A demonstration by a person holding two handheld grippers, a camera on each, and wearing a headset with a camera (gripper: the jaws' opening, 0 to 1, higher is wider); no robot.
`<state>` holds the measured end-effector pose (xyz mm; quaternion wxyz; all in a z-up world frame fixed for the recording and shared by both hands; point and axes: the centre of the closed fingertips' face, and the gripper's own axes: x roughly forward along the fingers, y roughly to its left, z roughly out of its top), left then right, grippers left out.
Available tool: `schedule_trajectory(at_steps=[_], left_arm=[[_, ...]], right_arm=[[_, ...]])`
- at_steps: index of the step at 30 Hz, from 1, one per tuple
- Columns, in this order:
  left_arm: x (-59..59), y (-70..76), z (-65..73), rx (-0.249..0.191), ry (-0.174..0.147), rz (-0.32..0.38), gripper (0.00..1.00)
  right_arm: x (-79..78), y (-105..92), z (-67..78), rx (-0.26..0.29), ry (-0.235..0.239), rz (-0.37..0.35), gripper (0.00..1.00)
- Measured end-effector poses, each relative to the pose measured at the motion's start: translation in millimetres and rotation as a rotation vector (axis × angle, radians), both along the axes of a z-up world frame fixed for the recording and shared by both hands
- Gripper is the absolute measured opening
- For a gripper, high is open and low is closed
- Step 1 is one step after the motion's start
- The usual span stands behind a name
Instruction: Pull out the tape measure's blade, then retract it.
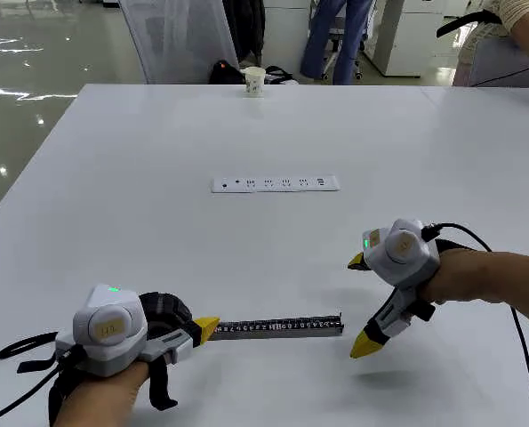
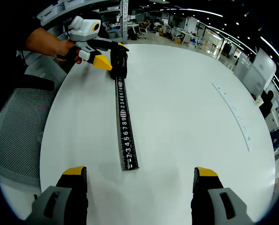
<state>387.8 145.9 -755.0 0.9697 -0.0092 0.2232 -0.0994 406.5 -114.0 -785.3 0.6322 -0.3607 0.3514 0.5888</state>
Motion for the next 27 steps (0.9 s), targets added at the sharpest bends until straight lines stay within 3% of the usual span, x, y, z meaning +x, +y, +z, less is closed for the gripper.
schedule_trajectory(at_steps=[4, 6, 9, 15, 27], left_arm=[[0.3, -1.0, -1.6, 0.000, -0.006, 0.009, 0.99], [1.3, -1.8, -1.5, 0.003, -0.014, 0.006, 0.99], [2.7, -1.1, -1.0, 0.023, -0.030, 0.003, 0.99], [4.6, 1.0, -2.9, 0.008, -0.030, 0.021, 0.99], [7.7, 5.3, -4.6, 0.013, -0.033, 0.035, 0.99]], right_arm=[[-1.6, 2.3, -5.0, -0.014, 0.008, 0.016, 0.88], [-5.5, 3.4, -6.8, -0.014, 0.031, 0.031, 0.80], [-7.5, 3.7, -10.0, -0.025, 0.030, 0.059, 0.69], [-14.1, 5.4, -14.5, -0.035, 0.054, 0.103, 0.45], [-16.6, 4.9, -21.0, -0.071, 0.051, 0.143, 0.26]])
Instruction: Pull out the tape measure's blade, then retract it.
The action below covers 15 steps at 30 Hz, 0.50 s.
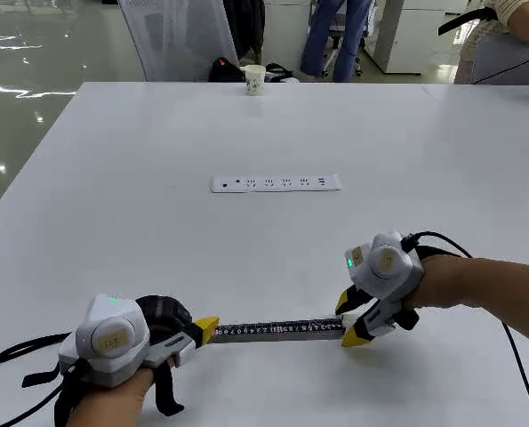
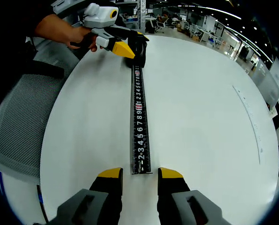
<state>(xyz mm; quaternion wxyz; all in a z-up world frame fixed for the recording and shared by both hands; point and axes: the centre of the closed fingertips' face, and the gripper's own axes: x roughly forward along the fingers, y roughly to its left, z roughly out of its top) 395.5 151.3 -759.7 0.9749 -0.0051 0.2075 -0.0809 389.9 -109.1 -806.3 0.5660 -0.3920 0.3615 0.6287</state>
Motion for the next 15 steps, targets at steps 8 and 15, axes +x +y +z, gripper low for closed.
schedule_trajectory(at_steps=[8, 15], left_arm=[[0.1, 0.6, 0.1, 0.001, 0.000, 0.005, 0.99], [0.5, 2.7, -0.4, 0.008, -0.005, 0.012, 0.97]], right_arm=[[0.6, 0.6, -1.3, -0.017, -0.012, 0.015, 0.16], [3.3, 1.0, -2.6, -0.040, -0.020, 0.025, 0.13]])
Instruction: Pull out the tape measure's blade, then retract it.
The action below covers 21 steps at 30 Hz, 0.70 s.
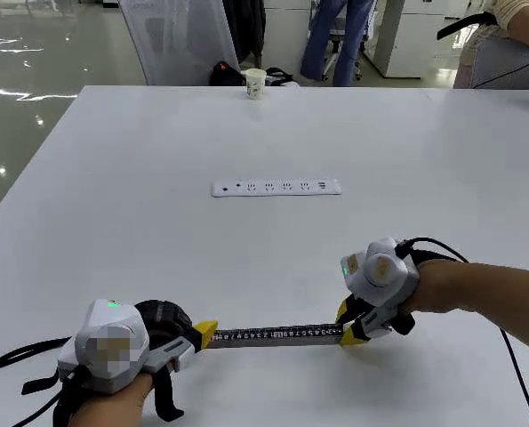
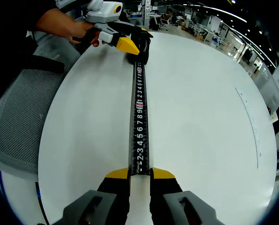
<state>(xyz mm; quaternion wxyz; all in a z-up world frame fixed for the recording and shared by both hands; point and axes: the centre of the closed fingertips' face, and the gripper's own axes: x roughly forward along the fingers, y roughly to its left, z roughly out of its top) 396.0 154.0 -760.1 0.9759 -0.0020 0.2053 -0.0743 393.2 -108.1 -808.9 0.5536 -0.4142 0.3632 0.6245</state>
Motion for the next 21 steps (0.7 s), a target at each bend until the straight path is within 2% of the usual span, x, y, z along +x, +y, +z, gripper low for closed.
schedule_trajectory(at_steps=[1, 3, 7, 9, 10, 14, 16, 18, 21], left_arm=[[-0.1, 0.1, -0.8, -0.001, 0.003, 0.001, 0.96], [-0.4, 1.2, -4.6, -0.002, 0.017, 0.004, 0.93], [-1.5, 3.3, -7.5, -0.010, 0.025, 0.014, 0.88], [-1.4, 3.6, -8.3, -0.006, 0.025, 0.013, 0.85], [-1.2, 3.4, -8.0, -0.005, 0.022, 0.012, 0.84], [-1.6, 0.5, -10.0, -0.014, 0.027, 0.010, 0.81], [-2.1, -1.4, -10.6, -0.019, 0.030, 0.010, 0.76], [-2.3, -3.0, -10.2, -0.024, 0.032, 0.020, 0.73], [-1.7, 1.0, -10.0, -0.045, 0.046, 0.060, 0.72]], right_arm=[[-0.3, -0.4, 0.1, -0.005, 0.008, -0.013, 0.12], [-1.1, -0.4, 0.5, -0.023, -0.006, 0.024, 0.12], [-0.2, -0.1, 0.1, -0.040, 0.018, -0.027, 0.12], [-0.5, -0.4, 0.1, -0.033, 0.065, -0.103, 0.11], [1.0, -0.3, -0.1, -0.036, 0.048, -0.074, 0.11], [-0.8, -0.3, -0.5, -0.051, 0.035, -0.075, 0.11], [-0.4, -0.5, -0.8, -0.049, 0.041, -0.095, 0.11], [-0.3, 0.4, 0.0, -0.037, 0.078, -0.170, 0.11], [1.0, 0.5, 0.3, -0.044, 0.080, -0.170, 0.11]])
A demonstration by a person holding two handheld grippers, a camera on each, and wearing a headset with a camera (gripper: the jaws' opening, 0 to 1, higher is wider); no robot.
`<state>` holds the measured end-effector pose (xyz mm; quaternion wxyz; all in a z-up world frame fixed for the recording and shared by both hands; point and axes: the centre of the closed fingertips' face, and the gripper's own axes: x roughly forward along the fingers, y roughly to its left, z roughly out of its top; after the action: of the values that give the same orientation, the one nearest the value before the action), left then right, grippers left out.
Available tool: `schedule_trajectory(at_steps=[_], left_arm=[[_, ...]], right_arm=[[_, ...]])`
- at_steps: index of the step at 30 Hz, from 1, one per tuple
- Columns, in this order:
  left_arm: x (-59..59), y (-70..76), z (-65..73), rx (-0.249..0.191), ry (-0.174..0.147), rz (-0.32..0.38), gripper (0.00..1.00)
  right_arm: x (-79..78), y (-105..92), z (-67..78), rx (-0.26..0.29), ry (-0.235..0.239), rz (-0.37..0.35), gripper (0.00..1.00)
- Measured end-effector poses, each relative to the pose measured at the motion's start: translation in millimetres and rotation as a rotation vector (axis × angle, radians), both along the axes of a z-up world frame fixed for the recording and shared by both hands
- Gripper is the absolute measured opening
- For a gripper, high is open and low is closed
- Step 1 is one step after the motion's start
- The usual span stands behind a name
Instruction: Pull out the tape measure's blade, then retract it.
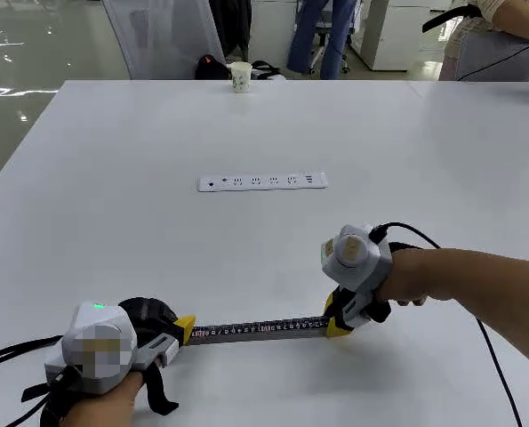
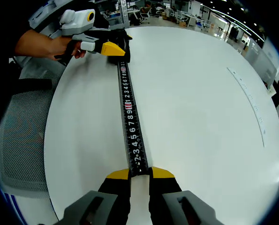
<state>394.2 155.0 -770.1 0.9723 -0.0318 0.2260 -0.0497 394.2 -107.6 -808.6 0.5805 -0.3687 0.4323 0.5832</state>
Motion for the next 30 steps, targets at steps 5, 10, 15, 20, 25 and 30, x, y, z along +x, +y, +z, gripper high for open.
schedule_trajectory(at_steps=[5, 10, 15, 20, 25, 30], left_arm=[[0.3, 3.1, -1.1, -0.008, 0.013, 0.020, 0.67], [-0.3, 3.0, -2.8, 0.000, 0.033, 0.027, 0.67], [-1.9, 2.6, -5.0, -0.002, 0.061, 0.010, 0.65], [-1.2, 3.2, -6.3, 0.006, 0.065, 0.007, 0.64], [-1.0, 3.5, -6.5, 0.008, 0.065, 0.006, 0.64], [-0.9, 3.5, -6.7, 0.013, 0.071, 0.001, 0.64]], right_arm=[[-1.3, 0.0, 0.1, -0.014, -0.016, 0.008, 0.11], [-0.7, -0.1, -0.3, -0.016, -0.022, 0.017, 0.11], [-0.8, 0.0, -0.9, -0.035, -0.039, 0.054, 0.11], [0.0, 1.3, -2.4, -0.040, -0.045, 0.064, 0.11], [-0.2, 2.2, -1.5, -0.046, -0.042, 0.055, 0.11], [0.2, 2.1, -1.7, -0.048, -0.041, 0.036, 0.11]])
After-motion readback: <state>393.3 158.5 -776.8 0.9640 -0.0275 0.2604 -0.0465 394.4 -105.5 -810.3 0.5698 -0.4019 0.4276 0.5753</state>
